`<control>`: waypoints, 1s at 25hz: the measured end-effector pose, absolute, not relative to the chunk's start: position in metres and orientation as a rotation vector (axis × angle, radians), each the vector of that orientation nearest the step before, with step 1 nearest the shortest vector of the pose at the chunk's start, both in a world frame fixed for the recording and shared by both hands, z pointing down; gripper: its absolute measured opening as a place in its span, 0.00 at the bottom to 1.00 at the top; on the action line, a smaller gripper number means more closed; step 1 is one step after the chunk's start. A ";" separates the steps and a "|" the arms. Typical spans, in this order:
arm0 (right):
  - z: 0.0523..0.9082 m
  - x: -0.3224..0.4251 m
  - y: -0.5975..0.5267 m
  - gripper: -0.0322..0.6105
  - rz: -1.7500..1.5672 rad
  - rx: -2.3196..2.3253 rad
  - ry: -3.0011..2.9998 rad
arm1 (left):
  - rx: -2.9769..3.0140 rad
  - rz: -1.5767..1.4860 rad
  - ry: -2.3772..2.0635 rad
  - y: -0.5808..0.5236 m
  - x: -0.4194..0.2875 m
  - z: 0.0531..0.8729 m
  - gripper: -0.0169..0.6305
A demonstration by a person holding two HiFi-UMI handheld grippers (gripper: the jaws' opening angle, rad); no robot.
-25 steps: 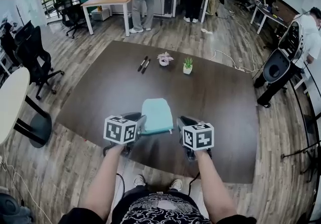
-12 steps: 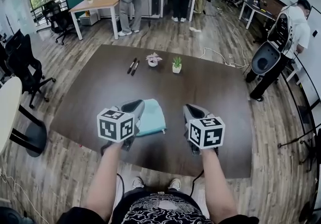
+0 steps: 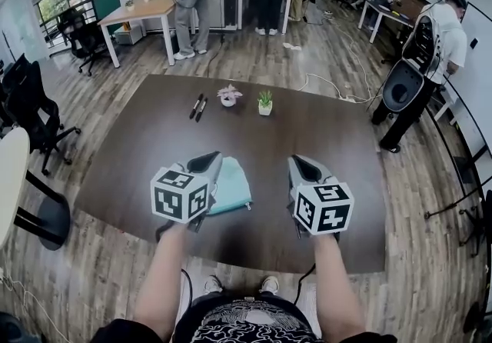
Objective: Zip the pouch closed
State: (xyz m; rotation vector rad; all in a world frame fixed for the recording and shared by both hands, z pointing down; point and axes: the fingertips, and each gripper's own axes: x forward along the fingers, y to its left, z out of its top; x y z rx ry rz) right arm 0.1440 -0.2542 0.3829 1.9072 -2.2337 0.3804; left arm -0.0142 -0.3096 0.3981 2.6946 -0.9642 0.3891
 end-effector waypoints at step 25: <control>0.377 0.146 -0.267 0.05 0.341 1.948 -2.268 | 2.691 0.400 -1.021 -0.325 -0.025 0.402 0.03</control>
